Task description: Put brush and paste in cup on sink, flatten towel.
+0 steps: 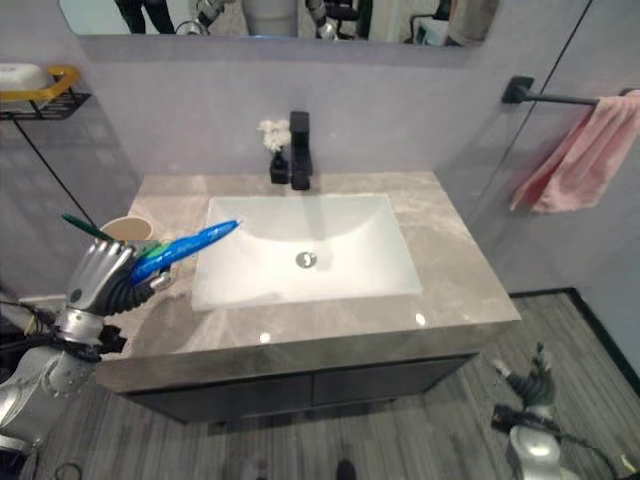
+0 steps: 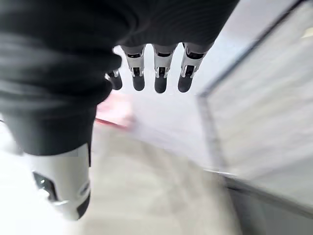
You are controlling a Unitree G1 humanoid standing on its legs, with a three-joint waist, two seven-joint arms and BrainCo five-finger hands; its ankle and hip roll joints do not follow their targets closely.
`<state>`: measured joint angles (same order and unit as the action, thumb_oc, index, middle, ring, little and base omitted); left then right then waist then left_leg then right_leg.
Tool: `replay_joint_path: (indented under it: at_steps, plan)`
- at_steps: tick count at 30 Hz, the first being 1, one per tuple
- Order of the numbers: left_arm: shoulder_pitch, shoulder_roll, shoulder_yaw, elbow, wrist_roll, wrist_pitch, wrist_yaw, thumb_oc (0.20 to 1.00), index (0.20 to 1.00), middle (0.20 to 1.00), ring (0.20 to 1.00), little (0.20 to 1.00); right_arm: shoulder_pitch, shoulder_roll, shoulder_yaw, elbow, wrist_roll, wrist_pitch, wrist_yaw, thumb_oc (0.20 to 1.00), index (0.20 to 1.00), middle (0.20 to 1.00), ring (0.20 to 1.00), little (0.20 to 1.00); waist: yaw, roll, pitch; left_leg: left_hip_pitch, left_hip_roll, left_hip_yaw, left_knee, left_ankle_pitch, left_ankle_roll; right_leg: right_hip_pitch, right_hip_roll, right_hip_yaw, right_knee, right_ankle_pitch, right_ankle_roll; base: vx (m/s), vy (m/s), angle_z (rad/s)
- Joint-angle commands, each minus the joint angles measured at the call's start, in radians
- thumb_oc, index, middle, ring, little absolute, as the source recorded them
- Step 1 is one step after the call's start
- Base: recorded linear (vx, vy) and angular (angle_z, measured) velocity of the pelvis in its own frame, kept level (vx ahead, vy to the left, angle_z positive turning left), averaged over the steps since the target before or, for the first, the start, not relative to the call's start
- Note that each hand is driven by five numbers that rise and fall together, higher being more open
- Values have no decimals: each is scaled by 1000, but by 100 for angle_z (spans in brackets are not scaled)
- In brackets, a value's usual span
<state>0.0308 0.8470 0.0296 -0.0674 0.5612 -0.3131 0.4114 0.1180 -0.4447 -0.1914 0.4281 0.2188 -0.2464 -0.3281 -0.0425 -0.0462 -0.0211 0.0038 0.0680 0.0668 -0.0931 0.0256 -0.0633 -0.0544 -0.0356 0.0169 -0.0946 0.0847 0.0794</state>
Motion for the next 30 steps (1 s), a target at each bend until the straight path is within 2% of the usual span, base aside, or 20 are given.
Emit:
replay_joint_path:
  at_steps: [1, 4, 6, 8, 9, 13, 15, 18, 19, 24, 25, 30]
  plan:
    - [-142, 1, 34, -17, 9, -3, 80, 200, 200, 200, 200, 200, -92, -79, -16, -143, -52, -86, -39, 1000, 1000, 1000, 1000, 1000, -10, -12, -38, -7, 32, -26, 7, -36, -14, -12, -115, -35, 8, 7, 97, 0, 0, 0]
    - [-210, -2, 17, -43, 5, -3, 78, 200, 200, 200, 200, 200, -185, -100, 38, -277, -52, -99, -10, 1000, 1000, 1000, 1000, 1000, -1, -11, -49, -4, 32, -22, 6, -35, -14, -11, -114, -32, 7, 8, 98, -1, 2, -4]
    - [-228, 2, 13, -47, 5, -2, 76, 200, 200, 200, 200, 200, -214, -102, 61, -302, -35, -101, 11, 1000, 1000, 1000, 1000, 1000, 0, -11, -48, -4, 32, -21, 6, -35, -14, -11, -114, -31, 8, 8, 98, -5, -2, -5]
    - [-275, 13, -12, -60, 1, 1, 69, 200, 200, 200, 200, 200, -279, -95, 130, -339, 39, -109, 56, 1000, 1000, 1000, 1000, 1000, 7, -12, -52, -5, 32, -23, 6, -32, -15, -9, -114, -32, 8, 8, 97, -3, -3, -2]
    - [-342, 13, -58, -59, -11, 9, 67, 200, 200, 200, 200, 200, -390, -63, 247, -334, 151, -104, 106, 1000, 1000, 1000, 1000, 1000, 20, -14, -55, -5, 30, -25, 6, -29, -17, -5, -114, -36, 7, 7, 93, 0, 0, 0]
    - [-388, 8, -89, -58, -23, 19, 65, 200, 200, 200, 200, 200, -472, -33, 328, -315, 233, -91, 141, 1000, 1000, 1000, 1000, 1000, 28, -17, -49, -6, 30, -28, 6, -26, -18, -2, -114, -40, 7, 8, 91, -2, -2, 1]
    - [-451, 11, -130, -65, -34, 29, 70, 200, 200, 200, 200, 200, -588, 25, 453, -277, 343, -61, 187, 1000, 1000, 1000, 1000, 1000, 43, -20, -47, -8, 31, -30, 6, -20, -21, 0, -113, -43, 7, 8, 87, -10, -13, 11]
    - [-495, 13, -161, -64, -45, 40, 73, 200, 200, 200, 200, 200, -655, 62, 524, -270, 429, -43, 213, 1000, 1000, 1000, 1000, 1000, 51, -23, -44, -10, 32, -30, 6, -17, -22, 0, -113, -45, 7, 9, 85, -2, -5, 3]
    - [-531, 10, -190, -64, -51, 51, 77, 200, 200, 200, 200, 200, -713, 110, 576, -254, 496, -38, 225, 1000, 1000, 1000, 1000, 1000, 60, -22, -43, -12, 33, -30, 6, -15, -23, 1, -114, -48, 7, 10, 83, 0, 0, 0]
    - [-608, 13, -242, -58, -61, 60, 82, 200, 200, 200, 200, 200, -797, 189, 630, -255, 586, -49, 252, 1000, 1000, 1000, 1000, 1000, 76, -23, -36, -20, 32, -38, 6, -11, -23, -1, -115, -57, 7, 9, 83, 0, 0, 0]
    - [-629, 8, -258, -67, -64, 54, 85, 200, 200, 200, 200, 200, -819, 222, 644, -263, 616, -61, 264, 1000, 1000, 1000, 1000, 1000, 84, -21, -35, -25, 30, -41, 6, -10, -23, -3, -116, -60, 7, 8, 83, 0, 0, 0]
    - [-666, 15, -291, -78, -57, 41, 92, 200, 200, 200, 200, 200, -863, 282, 646, -294, 662, -103, 277, 1000, 1000, 1000, 1000, 1000, 97, -21, -31, -37, 27, -50, 6, -5, -24, -8, -118, -70, 7, 6, 84, 10, 8, 12]
